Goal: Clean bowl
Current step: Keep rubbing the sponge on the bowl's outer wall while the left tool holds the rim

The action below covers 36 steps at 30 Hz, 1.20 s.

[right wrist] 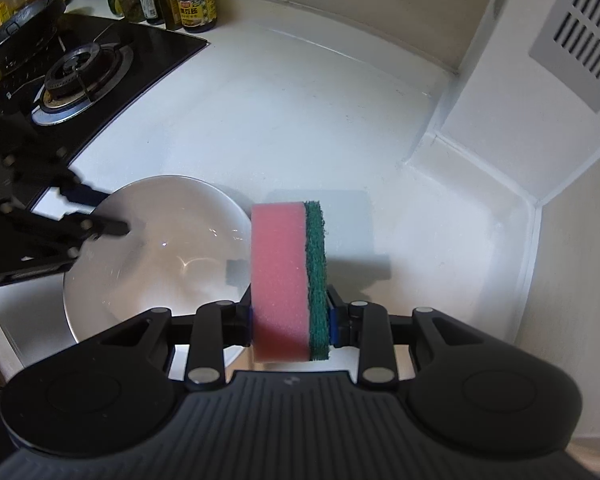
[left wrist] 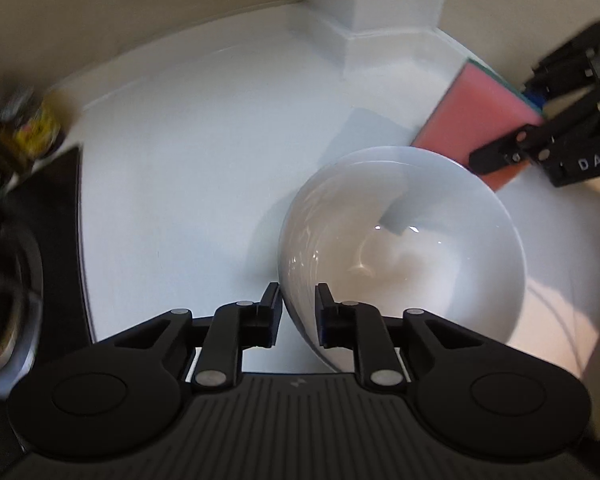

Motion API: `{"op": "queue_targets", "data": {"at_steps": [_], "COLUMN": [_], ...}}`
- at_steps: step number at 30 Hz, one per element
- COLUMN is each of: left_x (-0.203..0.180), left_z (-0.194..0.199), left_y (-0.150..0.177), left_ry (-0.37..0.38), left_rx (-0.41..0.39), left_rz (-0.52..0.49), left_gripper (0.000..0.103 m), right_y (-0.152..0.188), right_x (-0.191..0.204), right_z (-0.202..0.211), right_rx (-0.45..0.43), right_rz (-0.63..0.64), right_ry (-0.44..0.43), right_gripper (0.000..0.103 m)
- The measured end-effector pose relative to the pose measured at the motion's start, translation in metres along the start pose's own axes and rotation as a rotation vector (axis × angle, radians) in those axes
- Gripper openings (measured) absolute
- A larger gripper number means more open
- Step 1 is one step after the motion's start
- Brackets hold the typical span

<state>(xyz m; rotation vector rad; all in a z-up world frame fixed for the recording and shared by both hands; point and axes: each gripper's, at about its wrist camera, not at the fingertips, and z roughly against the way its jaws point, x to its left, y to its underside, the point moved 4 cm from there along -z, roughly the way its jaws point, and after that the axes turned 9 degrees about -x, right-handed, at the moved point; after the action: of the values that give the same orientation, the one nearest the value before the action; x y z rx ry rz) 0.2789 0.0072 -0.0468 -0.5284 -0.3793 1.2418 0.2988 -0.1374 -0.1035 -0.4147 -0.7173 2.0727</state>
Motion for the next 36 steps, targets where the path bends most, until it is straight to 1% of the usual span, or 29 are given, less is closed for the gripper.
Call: {"op": "queue_targets", "data": {"at_steps": [2,4,5,7,11,13,14,16,18,21,24,27,28,30,36], "left_x": [0.0,-0.002,-0.003,-0.007,-0.013,-0.013,-0.011,-0.006,-0.001,0.003,-0.001,-0.003,-0.002,-0.001,-0.004], "left_z": [-0.004,-0.007,-0.008,-0.012,-0.018,-0.026,-0.028,-0.029,-0.023,-0.007,-0.002,-0.004,-0.005,-0.008,-0.025], "left_y": [0.003,0.002,0.001,-0.002,-0.008,-0.012,-0.014,-0.016,-0.015,-0.005,0.006,0.009,0.008,0.005,-0.01], "left_ry": [-0.012,-0.023,-0.028,-0.029,0.004,0.031,0.043,0.045,0.017,0.0,-0.017,-0.039,-0.035,-0.029,0.042], "left_rx": [-0.007,-0.012,-0.016,-0.022,-0.025,-0.034,-0.037,-0.047,-0.055,-0.071,-0.084,-0.101,-0.098,-0.089,-0.076], "left_rz": [-0.021,-0.063,-0.099,-0.209,-0.389,-0.425,-0.422,-0.369,-0.282,-0.103,-0.06,-0.071,-0.076,-0.126,-0.43], "left_gripper": [0.02,0.018,0.017,0.017,0.02,0.02,0.02,0.02,0.023,0.025,0.025,0.025,0.022,0.021,0.022], "right_y": [0.002,0.003,0.004,0.004,-0.001,-0.006,-0.008,-0.011,-0.01,-0.006,0.002,0.008,0.009,0.011,0.007], "right_x": [0.0,0.001,0.002,0.002,0.004,0.005,0.006,0.007,0.006,0.002,-0.005,-0.011,-0.011,-0.012,-0.008], "right_z": [0.0,0.0,0.0,-0.001,-0.005,-0.006,-0.008,-0.01,-0.01,-0.008,-0.005,-0.003,-0.003,-0.002,-0.003], "right_rx": [-0.001,0.002,0.004,0.011,0.012,0.004,0.001,0.002,0.002,-0.002,-0.013,-0.02,-0.02,-0.017,-0.004], "right_rz": [-0.002,0.004,0.008,0.021,0.062,0.08,0.091,0.101,0.09,0.05,-0.029,-0.082,-0.085,-0.083,-0.05], "right_ry": [-0.001,-0.003,-0.004,-0.007,0.001,0.012,0.02,0.031,0.031,0.018,-0.004,-0.029,-0.035,-0.047,-0.039], "right_gripper": [0.028,0.028,0.028,0.028,0.028,0.028,0.028,0.028,0.028,0.027,0.027,0.028,0.028,0.028,0.028]}}
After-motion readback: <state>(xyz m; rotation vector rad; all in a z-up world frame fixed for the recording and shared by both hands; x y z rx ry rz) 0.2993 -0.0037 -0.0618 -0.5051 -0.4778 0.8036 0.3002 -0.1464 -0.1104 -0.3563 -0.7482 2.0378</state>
